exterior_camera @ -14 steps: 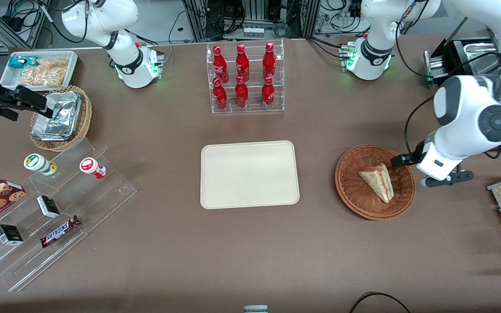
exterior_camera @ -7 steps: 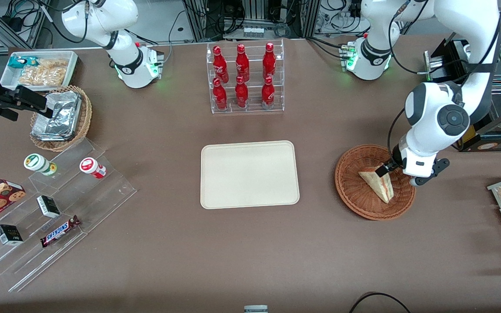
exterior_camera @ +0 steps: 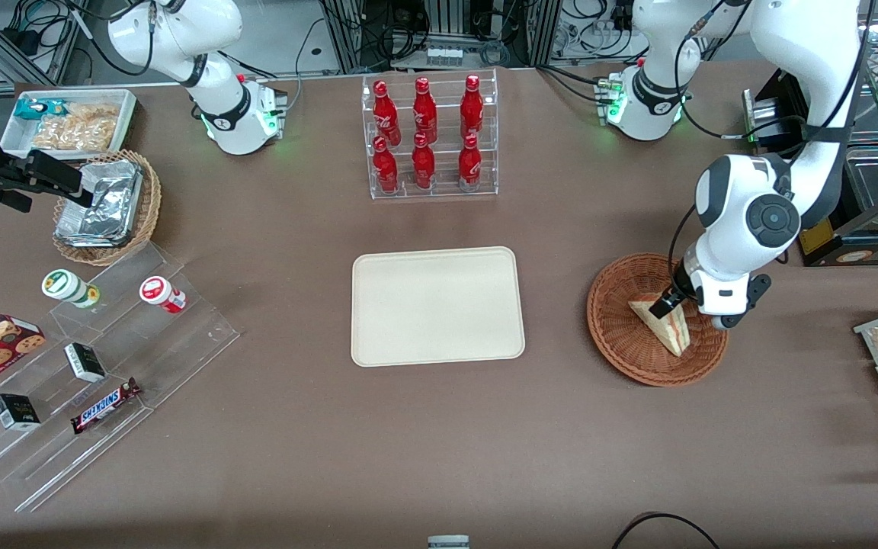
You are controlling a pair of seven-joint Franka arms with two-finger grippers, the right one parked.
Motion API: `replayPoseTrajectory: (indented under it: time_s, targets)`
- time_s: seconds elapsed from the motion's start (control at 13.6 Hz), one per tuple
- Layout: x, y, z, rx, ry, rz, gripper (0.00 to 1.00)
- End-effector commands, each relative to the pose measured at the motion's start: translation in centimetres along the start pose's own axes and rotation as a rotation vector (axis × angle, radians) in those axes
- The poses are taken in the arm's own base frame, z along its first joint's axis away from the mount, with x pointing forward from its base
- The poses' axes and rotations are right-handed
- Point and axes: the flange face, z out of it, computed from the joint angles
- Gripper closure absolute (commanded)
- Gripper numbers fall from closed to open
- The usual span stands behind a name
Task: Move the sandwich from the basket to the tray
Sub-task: 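Lower the open left gripper around the wrapped sandwich in the basket, then close the left gripper on the sandwich and lift it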
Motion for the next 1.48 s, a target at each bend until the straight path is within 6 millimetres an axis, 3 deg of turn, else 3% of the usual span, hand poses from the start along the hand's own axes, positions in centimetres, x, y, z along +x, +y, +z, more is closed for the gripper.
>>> replayPoseTrajectory:
  time_s: [0.0,0.15,0.22,0.37,0.44,0.52,0.66,1.03,1.33,1.4]
  targets:
    - [0.1,0.3,1.8,-0.013,-0.001,-0.023,0.0]
    - [0.2,0.3,2.5,-0.014,-0.002,-0.025,0.11]
    - [0.2,0.3,2.6,-0.012,-0.004,-0.025,0.28]
    - [0.1,0.3,2.7,-0.008,-0.006,-0.02,0.74]
    - [0.1,0.3,2.6,-0.006,-0.007,-0.014,0.87]
    - [0.1,0.3,2.6,-0.004,-0.007,-0.002,0.93]
    - [0.3,0.6,1.6,-0.014,0.008,0.022,0.95]
    - [0.7,4.2,-5.9,0.105,-0.093,0.182,0.95]
    - [-4.0,8.7,-7.3,0.127,-0.069,0.328,0.96]
    - [-5.3,10.4,-6.8,0.125,-0.07,0.371,0.96]
